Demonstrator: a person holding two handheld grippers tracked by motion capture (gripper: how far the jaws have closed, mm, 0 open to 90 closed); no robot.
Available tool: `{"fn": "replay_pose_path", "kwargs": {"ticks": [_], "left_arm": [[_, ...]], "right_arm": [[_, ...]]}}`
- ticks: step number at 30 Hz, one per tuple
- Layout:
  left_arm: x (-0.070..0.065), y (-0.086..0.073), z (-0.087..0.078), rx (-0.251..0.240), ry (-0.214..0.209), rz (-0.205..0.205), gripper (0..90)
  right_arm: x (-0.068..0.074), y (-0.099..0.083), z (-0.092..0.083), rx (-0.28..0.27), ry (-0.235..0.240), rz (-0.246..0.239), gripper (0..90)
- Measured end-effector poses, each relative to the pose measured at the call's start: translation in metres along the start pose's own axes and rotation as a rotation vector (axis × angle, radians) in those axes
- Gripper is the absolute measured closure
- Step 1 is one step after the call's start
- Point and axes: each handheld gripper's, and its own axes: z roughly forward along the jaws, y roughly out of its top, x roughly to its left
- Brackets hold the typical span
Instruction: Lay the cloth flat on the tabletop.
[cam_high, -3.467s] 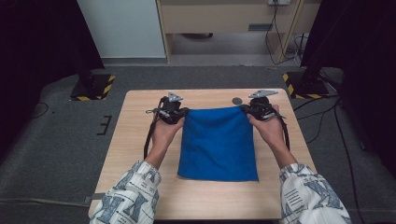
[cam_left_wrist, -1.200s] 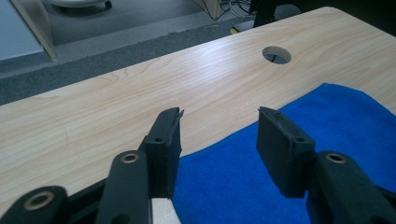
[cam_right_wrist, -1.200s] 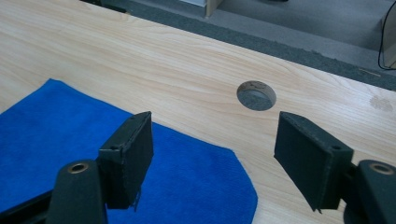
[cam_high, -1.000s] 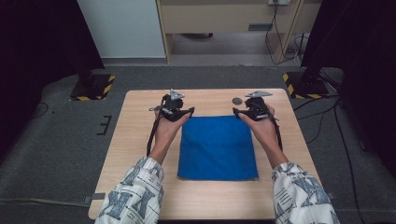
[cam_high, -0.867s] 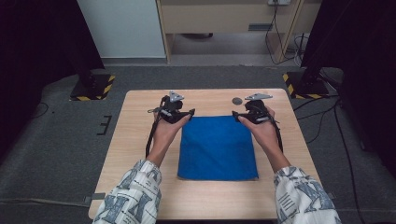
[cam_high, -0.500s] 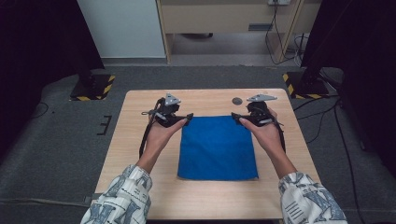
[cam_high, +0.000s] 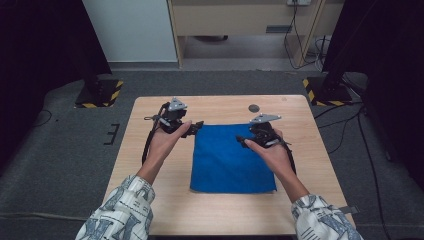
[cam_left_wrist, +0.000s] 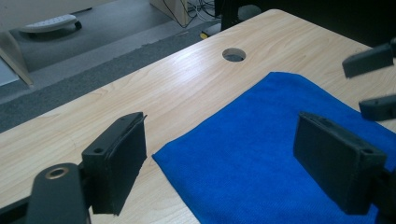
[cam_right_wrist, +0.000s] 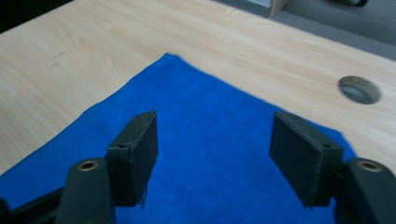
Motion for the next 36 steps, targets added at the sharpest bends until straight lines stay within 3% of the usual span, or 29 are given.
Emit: {"fn": "replay_pose_path", "kwargs": {"ticks": [5,14,23,29,36], "left_arm": [[0.002,-0.003,0.002,-0.01,-0.024,0.011,13.8],[0.012,-0.005,0.008,-0.011,-0.052,-0.004,13.0],[0.015,-0.012,0.02,0.023,-0.075,0.014,13.0],[0.02,-0.016,0.022,0.031,-0.076,0.009,13.0],[0.027,-0.032,0.009,0.032,-0.044,-0.011,12.8]], "right_arm": [[0.015,-0.006,0.008,0.013,0.036,-0.025,42.6],[0.042,-0.013,0.016,0.029,0.116,-0.048,53.1],[0.086,-0.023,0.027,0.043,0.221,-0.085,60.1],[0.112,-0.03,0.034,0.05,0.262,-0.091,62.7],[0.135,-0.038,0.044,0.07,0.29,-0.113,67.4]]}}
